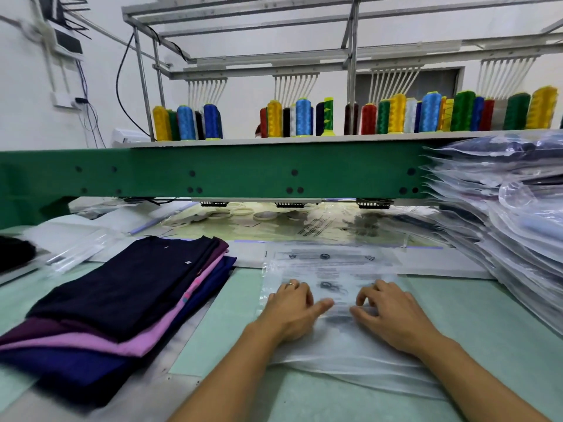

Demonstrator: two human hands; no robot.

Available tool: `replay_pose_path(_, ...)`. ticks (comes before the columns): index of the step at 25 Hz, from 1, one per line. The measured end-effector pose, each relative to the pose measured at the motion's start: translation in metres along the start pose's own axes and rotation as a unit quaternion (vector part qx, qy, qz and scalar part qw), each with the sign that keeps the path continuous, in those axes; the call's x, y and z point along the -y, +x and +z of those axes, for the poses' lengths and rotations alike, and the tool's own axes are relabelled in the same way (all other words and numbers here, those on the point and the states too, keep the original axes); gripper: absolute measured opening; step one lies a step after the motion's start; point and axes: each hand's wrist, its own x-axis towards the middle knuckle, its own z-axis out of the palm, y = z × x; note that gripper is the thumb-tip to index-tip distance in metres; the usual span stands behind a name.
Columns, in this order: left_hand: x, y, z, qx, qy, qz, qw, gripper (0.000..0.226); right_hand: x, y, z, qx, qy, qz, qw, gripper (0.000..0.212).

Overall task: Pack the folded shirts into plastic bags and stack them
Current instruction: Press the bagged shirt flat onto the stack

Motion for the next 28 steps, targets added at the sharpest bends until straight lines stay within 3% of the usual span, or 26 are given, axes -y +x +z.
replay_pose_path(3, 0.016, -0.005, -0.021, -0.041, -0.014, -0.009, 0.999, 0.021, 0.02, 0.007, -0.002, -0.009, -0.012, 0.001, 1.0, 0.033)
replay_pose_path(8, 0.093, -0.028, -0.098, -0.129, 0.204, -0.157, 0.958, 0.046, 0.094, 0.034, -0.01, -0.009, 0.075, -0.036, 0.997, 0.015)
replay_pose_path(12, 0.155, -0.057, -0.146, -0.007, 0.197, -0.296, 0.935, 0.066, 0.171, 0.059, -0.009, 0.003, 0.2, -0.048, 0.979, 0.01)
replay_pose_path(14, 0.175, -0.069, -0.161, 0.018, 0.194, -0.277, 0.941, 0.045, 0.211, 0.068, -0.004, 0.028, 0.27, -0.057, 0.961, 0.012)
replay_pose_path(16, 0.188, -0.079, -0.173, -0.008, 0.209, -0.25, 0.945, 0.025, 0.248, 0.076, 0.003, 0.055, 0.341, -0.059, 0.937, 0.014)
replay_pose_path(19, 0.204, -0.087, -0.185, -0.066, 0.163, -0.232, 0.957, 0.026, 0.293, 0.086, 0.017, 0.1, 0.455, -0.036, 0.884, 0.02)
replay_pose_path(21, 0.213, -0.089, -0.192, -0.113, 0.108, -0.206, 0.966, 0.027, 0.321, 0.093, 0.023, 0.118, 0.55, 0.01, 0.827, 0.022)
replay_pose_path(23, 0.218, -0.087, -0.199, -0.152, 0.067, -0.169, 0.972, 0.026, 0.346, 0.099, 0.026, 0.135, 0.633, 0.059, 0.76, 0.011)
replay_pose_path(24, 0.22, -0.086, -0.202, -0.164, 0.045, -0.154, 0.973, 0.025, 0.357, 0.101, 0.026, 0.13, 0.647, 0.079, 0.747, 0.008)
replay_pose_path(25, 0.221, -0.085, -0.205, -0.174, 0.026, -0.145, 0.974, 0.024, 0.365, 0.103, 0.027, 0.11, 0.639, 0.097, 0.755, 0.011)
replay_pose_path(28, 0.23, -0.083, -0.209, -0.204, -0.015, -0.143, 0.968, 0.022, 0.375, 0.109, 0.028, -0.027, 0.532, 0.139, 0.835, 0.017)
